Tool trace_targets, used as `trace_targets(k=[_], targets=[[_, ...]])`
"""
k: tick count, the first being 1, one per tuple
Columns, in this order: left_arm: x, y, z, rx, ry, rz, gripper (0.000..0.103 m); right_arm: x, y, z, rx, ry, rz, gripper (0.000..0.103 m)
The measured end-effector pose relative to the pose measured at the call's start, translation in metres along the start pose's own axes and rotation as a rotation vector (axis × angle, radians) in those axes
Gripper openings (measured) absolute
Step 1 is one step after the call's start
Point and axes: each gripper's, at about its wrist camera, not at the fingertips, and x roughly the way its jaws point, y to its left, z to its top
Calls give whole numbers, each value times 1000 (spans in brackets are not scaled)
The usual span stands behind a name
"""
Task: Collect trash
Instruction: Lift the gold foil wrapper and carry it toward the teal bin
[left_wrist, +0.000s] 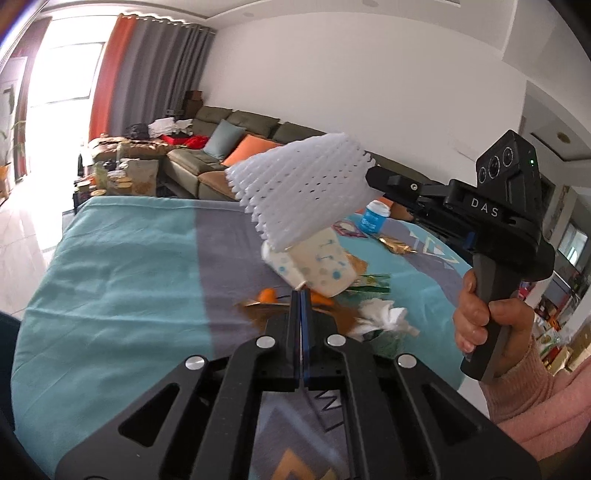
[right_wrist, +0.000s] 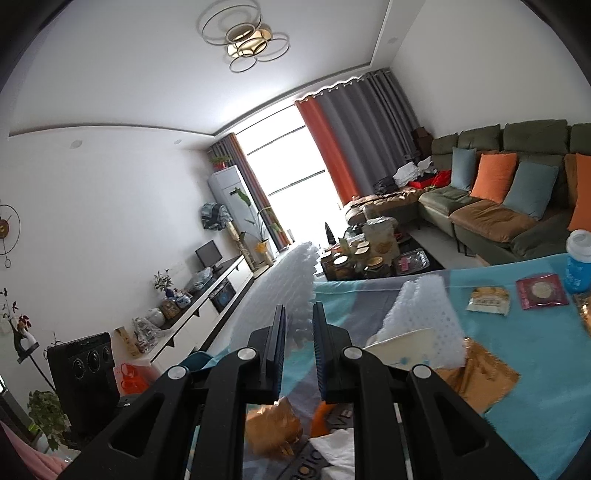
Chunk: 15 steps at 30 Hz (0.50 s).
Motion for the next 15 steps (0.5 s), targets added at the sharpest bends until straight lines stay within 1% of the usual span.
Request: trace_targets(k=[2, 3, 4, 5, 7, 10, 12, 14, 15], targets=[[-4, 7, -6, -15, 11, 11, 1, 8, 2, -2, -3, 15, 6, 13], [-6, 11, -9, -22, 17, 5, 1, 10, 4, -2, -5, 19, 7, 13], [-8, 12, -12, -31, 27, -7, 9, 13, 5, -3, -8, 23, 4, 13], [-8, 13, -14, -33, 32, -17, 15, 14, 6, -4, -9, 26, 3, 13], [-9, 5, -20, -12, 37, -45, 39, 16, 6, -5, -10, 30, -9, 13], [-2, -12, -28, 32, 57, -67, 45, 17, 4, -10, 0, 44, -17, 13], [5, -19, -31, 34, 93, -93, 53, 18, 1, -14, 6, 54, -26, 13], [13, -25, -35, 37, 114, -104, 54, 15, 1, -16, 15, 56, -31, 13], [16, -27, -37, 37, 124, -93, 54, 14, 0, -16, 17, 57, -34, 13]])
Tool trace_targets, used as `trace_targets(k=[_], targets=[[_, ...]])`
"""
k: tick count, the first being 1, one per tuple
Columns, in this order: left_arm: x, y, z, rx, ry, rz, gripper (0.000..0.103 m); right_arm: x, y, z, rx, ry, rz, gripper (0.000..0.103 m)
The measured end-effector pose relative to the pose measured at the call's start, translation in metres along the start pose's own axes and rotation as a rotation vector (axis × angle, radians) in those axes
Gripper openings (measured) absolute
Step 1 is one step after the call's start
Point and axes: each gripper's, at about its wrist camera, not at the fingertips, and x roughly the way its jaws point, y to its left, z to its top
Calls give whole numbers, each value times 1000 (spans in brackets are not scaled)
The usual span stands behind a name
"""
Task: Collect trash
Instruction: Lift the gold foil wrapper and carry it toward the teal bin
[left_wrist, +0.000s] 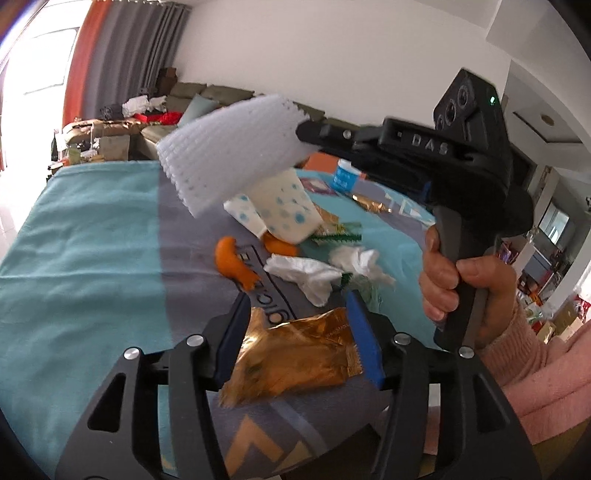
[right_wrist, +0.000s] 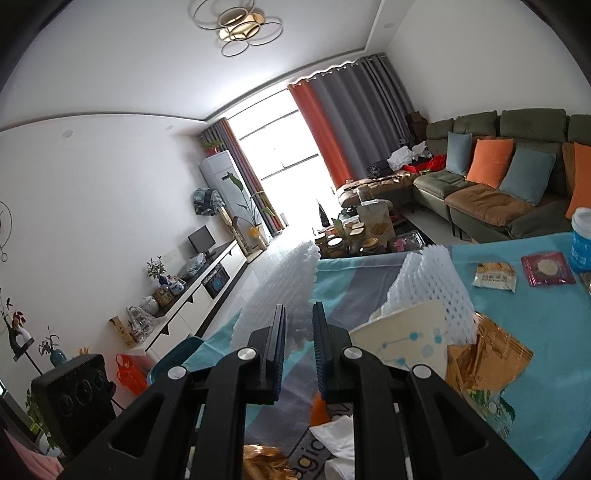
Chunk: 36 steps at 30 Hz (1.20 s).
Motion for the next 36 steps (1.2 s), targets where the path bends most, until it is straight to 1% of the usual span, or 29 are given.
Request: trace_targets(k=[2, 6, 7, 9, 12, 14, 15, 16, 18, 23, 27, 30, 33, 34, 35, 36], targets=[[6, 1, -2, -5, 17, 21, 55, -3, -1, 0, 6, 1, -4, 13], [8, 10, -10, -13, 34, 92, 57, -7, -4, -2, 15, 6, -5, 13], [8, 12, -11, -17, 38, 96, 60, -7, -5, -3, 16, 8, -4, 13], [9, 16, -16, -32, 57, 94, 62, -7, -6, -5, 20, 12, -2, 13], [16, 25, -22, -57, 99, 74, 61, -5, -7, -7, 26, 20, 4, 13], [20, 31, -25, -88, 126, 41, 56, -4, -7, -9, 27, 27, 8, 13], [21, 33, -25, -99, 128, 32, 51, -4, -6, -10, 24, 31, 11, 13], [22, 35, -28, -106, 129, 24, 41, -4, -5, -10, 21, 34, 14, 13], [21, 38, -30, -118, 135, 9, 25, -2, -3, -9, 16, 38, 17, 13], [9, 41, -31, -129, 99, 5, 18, 6, 6, -8, 4, 55, 38, 13], [-13, 46, -30, -128, 51, 29, 14, 17, 16, -6, -3, 74, 71, 13], [-36, 56, -28, -136, 13, 87, 12, 26, 28, -4, -16, 83, 97, 13], [-62, 70, -27, -158, -32, 161, 10, 40, 45, -4, -35, 94, 131, 13], [-73, 76, -27, -167, -51, 197, 8, 48, 52, -3, -42, 103, 148, 13], [-83, 83, -27, -176, -63, 216, 5, 53, 57, -4, -47, 110, 159, 13], [-91, 88, -28, -187, -75, 237, 4, 60, 64, -4, -55, 119, 173, 13]])
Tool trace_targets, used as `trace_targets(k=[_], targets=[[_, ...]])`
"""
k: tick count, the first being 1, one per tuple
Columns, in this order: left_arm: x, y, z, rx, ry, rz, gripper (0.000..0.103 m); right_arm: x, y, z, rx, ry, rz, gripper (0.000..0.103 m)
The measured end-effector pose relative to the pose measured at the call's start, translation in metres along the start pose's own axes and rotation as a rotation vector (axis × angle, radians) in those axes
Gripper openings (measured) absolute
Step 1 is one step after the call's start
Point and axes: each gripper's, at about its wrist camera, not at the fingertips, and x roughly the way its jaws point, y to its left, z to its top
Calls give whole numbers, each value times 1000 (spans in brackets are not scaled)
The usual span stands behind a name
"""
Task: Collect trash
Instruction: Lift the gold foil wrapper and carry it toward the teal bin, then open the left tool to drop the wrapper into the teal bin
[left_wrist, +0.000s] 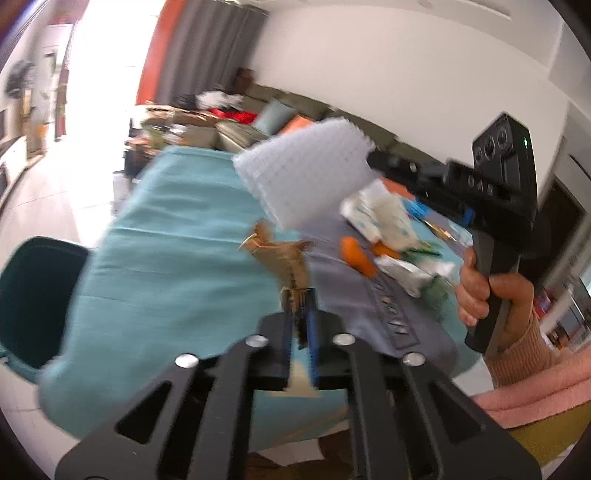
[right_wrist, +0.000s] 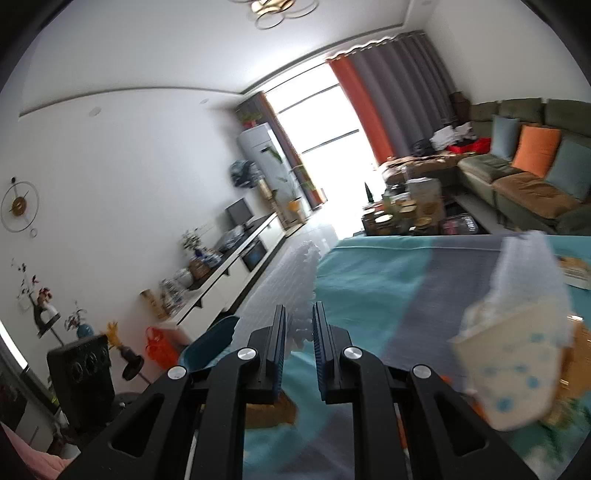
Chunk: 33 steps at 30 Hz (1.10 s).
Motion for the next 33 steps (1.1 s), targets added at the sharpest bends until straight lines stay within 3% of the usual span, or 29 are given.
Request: trace_targets(k=[8, 18, 25, 33], targets=[[-46, 55, 3, -74, -75, 152, 4, 64, 35, 6, -19, 80, 87, 13], [-82, 121, 3, -160, -121, 343, 4, 137, 64, 11, -24, 175, 126, 13], [-76, 161, 1, -206, -77, 450, 4, 181, 89, 2, -71, 248, 120, 13], [-54, 194, 0, -246, -15, 515, 4, 222, 106, -13, -118, 348, 81, 13]])
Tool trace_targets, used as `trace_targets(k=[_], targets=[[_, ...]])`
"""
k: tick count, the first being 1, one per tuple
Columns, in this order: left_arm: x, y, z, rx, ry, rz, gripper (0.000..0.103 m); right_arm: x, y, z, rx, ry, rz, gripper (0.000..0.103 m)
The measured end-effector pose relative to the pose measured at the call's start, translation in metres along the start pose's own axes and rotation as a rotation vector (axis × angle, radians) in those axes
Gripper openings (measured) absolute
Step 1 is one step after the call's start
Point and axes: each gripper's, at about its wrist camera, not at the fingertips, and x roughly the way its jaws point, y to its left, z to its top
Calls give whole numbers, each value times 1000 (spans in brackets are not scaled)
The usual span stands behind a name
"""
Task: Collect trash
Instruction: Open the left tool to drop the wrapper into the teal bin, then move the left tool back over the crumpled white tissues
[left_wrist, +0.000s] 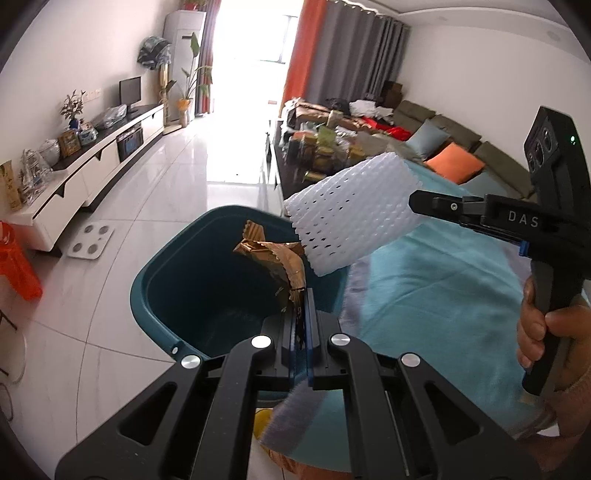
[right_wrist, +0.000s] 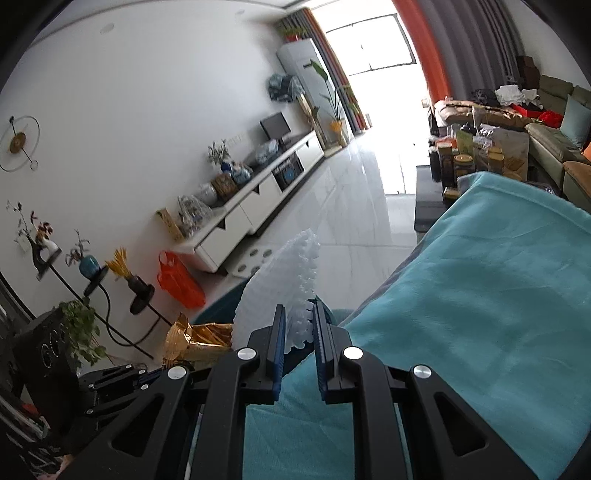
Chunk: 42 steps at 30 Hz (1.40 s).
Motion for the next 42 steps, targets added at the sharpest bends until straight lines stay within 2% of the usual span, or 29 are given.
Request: trace_targets(k=[6, 8, 9, 12, 17, 23, 24, 25, 31, 37, 42], targets=[[28, 7, 1, -25, 29, 30, 7, 29, 13, -1, -24, 95, -9, 16], [35, 8, 1, -36, 38, 33, 9, 37, 17, -2, -28, 126, -9, 21], [38, 10, 1, -40, 40, 33, 12, 39, 18, -2, -28, 134, -11, 22], [43, 15, 0, -54, 33, 49, 30, 43, 21, -3, -31, 151, -13, 24], [44, 10, -1, -64, 16, 75, 37, 32, 18, -4, -21, 130, -13, 27], [14, -8, 0, -26, -70, 57, 55, -3, 13, -8, -36, 79, -7, 33], [7, -13, -2, -12, -88, 47, 61, -14, 13, -9, -46, 63, -3, 35], [1, -22, -1, 8, -108, 25, 65, -23, 13, -10, -51, 47, -6, 38], [-21, -89, -6, 142, -156, -122, 71, -101, -1, -20, -80, -76, -53, 45], [-18, -179, -17, 286, -127, -312, 72, -179, -29, -40, -68, -183, -148, 47], [-16, -240, -38, 373, -91, -435, 72, -236, -63, -66, -6, -240, -258, 47]])
